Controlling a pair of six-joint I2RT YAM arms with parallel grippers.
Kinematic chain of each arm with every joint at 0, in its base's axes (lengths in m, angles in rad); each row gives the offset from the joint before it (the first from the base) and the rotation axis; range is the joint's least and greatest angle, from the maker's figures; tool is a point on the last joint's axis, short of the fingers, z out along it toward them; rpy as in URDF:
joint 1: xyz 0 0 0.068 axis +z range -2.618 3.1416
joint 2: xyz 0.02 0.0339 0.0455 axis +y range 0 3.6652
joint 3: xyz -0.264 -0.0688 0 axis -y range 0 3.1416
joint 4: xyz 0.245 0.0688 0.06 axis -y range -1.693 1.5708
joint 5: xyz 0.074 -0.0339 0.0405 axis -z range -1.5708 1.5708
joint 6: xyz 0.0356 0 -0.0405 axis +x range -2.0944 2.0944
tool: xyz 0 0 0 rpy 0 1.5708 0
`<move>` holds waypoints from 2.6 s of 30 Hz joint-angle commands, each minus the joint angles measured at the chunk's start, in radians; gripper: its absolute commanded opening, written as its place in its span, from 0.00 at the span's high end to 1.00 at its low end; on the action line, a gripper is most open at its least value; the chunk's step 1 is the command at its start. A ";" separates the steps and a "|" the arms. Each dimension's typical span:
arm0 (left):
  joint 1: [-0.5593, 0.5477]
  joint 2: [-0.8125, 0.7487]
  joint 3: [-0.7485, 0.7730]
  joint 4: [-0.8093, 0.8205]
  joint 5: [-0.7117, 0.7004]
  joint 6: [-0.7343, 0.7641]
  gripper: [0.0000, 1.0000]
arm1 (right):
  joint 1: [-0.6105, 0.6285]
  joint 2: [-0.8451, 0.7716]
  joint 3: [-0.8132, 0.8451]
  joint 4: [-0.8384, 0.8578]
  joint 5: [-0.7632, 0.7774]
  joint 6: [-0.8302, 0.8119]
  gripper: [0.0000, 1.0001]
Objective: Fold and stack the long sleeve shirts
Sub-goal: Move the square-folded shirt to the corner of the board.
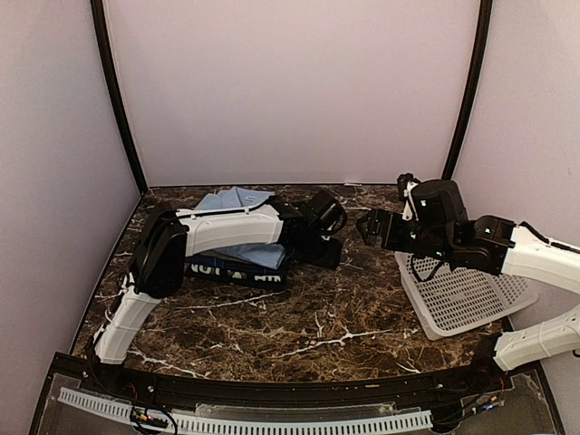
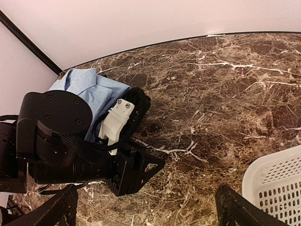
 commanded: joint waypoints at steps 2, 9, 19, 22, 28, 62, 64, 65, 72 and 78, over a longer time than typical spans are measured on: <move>0.014 0.030 0.035 -0.053 -0.085 0.006 0.44 | -0.006 -0.010 -0.019 -0.004 0.018 0.010 0.01; 0.053 0.047 0.008 -0.062 -0.137 0.000 0.44 | -0.006 -0.002 -0.032 0.006 0.006 0.012 0.01; 0.140 -0.006 -0.149 -0.034 -0.172 0.013 0.44 | -0.006 0.025 -0.034 0.024 -0.002 0.008 0.01; 0.183 -0.047 -0.230 -0.010 -0.181 0.028 0.44 | -0.007 0.038 -0.030 0.025 -0.007 0.004 0.01; 0.280 -0.106 -0.337 0.034 -0.176 0.066 0.44 | -0.008 0.061 -0.033 0.042 -0.021 0.003 0.01; 0.611 -0.289 -0.491 0.038 -0.118 0.221 0.44 | -0.012 0.133 -0.019 0.043 -0.050 -0.006 0.01; 0.597 -0.318 -0.489 0.043 -0.100 0.230 0.43 | -0.013 0.133 -0.014 0.039 -0.047 -0.008 0.01; 0.592 -0.326 -0.487 0.046 -0.086 0.231 0.43 | -0.013 0.133 -0.011 0.037 -0.044 -0.008 0.01; 0.500 -0.423 -0.474 0.066 -0.049 0.266 0.43 | -0.014 0.122 -0.001 0.030 -0.023 -0.012 0.01; 0.441 -0.511 -0.495 0.084 -0.008 0.235 0.42 | -0.016 0.123 0.017 0.026 -0.016 -0.022 0.01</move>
